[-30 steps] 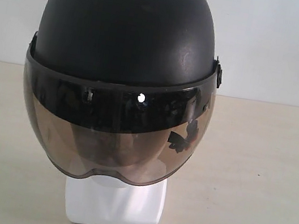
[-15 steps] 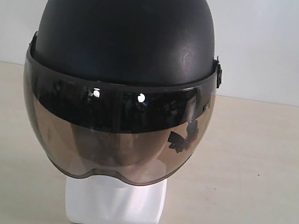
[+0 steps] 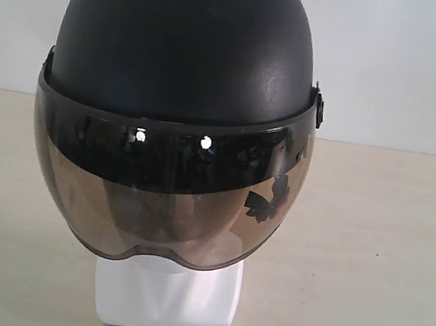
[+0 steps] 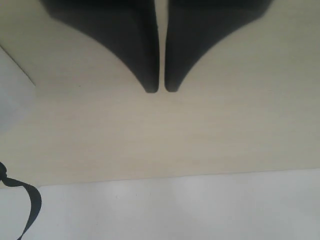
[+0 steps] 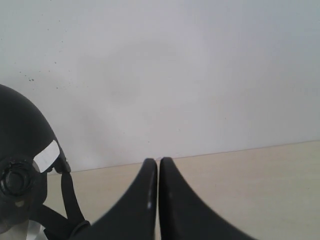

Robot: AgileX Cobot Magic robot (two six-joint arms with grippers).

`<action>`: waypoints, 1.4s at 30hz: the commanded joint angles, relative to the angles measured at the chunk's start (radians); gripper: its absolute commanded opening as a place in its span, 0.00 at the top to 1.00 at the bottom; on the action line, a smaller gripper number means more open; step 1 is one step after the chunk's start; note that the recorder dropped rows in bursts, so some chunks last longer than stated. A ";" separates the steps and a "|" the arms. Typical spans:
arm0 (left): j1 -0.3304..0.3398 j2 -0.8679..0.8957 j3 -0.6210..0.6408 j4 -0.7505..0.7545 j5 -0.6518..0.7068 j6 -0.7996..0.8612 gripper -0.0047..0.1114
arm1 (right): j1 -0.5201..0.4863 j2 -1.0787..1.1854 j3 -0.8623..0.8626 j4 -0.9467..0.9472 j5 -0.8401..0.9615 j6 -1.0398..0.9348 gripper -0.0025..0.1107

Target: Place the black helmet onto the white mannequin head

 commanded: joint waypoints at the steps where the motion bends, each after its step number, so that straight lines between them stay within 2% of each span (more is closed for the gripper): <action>1: 0.003 -0.003 0.003 0.004 -0.001 -0.009 0.92 | -0.003 -0.003 0.002 0.002 -0.005 -0.005 0.97; 34: 0.003 -0.003 0.003 0.004 -0.001 -0.009 0.92 | -0.005 -0.029 0.002 0.002 -0.008 -0.005 0.97; 38: 0.003 -0.003 0.003 0.004 -0.001 -0.009 0.92 | -0.079 -0.114 0.002 0.002 0.002 0.015 0.97; 42: 0.003 -0.003 0.003 0.004 -0.001 -0.009 0.92 | -0.202 -0.252 0.049 -0.001 0.048 -0.017 0.97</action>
